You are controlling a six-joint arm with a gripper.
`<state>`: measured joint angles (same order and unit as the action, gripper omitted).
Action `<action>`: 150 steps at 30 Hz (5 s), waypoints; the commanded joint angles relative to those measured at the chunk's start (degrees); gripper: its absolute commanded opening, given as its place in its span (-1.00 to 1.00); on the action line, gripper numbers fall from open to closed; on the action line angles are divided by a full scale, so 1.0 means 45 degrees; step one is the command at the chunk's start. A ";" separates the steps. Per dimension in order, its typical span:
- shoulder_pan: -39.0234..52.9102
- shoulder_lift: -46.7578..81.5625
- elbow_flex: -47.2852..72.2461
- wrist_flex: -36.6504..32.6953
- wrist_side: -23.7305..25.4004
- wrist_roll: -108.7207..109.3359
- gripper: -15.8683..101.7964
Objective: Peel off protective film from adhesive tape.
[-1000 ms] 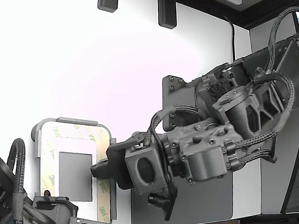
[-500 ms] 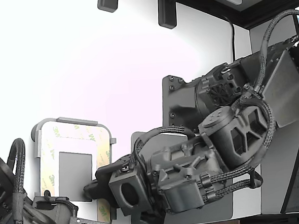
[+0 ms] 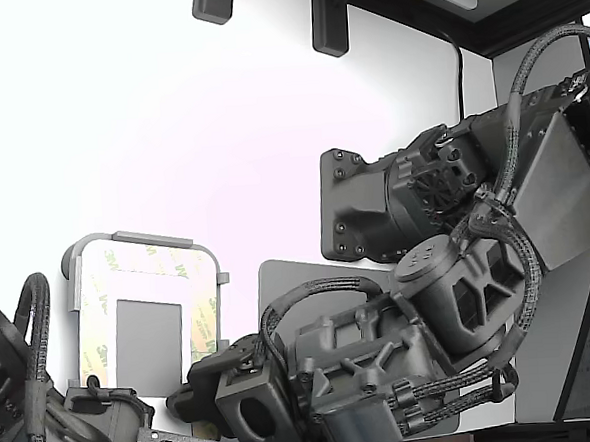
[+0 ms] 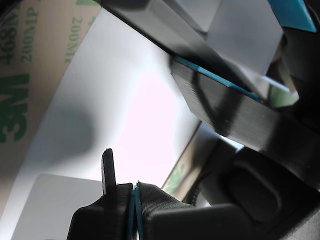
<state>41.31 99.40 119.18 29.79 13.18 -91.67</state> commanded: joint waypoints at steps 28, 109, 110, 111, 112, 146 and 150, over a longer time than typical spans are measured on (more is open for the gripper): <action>0.0273 -0.0488 -0.0469 -0.0547 -0.0156 -0.0645 -0.91; 0.0215 -0.0664 -0.0527 -0.0605 -0.0391 -0.1016 -0.91; 0.0215 -0.0664 -0.0508 -0.0605 -0.0391 -0.0996 -0.91; 0.0215 -0.0664 -0.0488 -0.0605 -0.0410 -0.0977 -0.91; 0.0215 -0.0664 -0.0488 -0.0605 -0.0410 -0.0938 -0.91; 0.0508 -0.0332 -0.0488 -0.0156 -0.0273 -0.0215 -0.91; 0.0566 -0.0273 -0.0410 -0.0156 -0.0215 -0.0195 -0.91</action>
<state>44.21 96.24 118.39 29.27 12.04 -92.64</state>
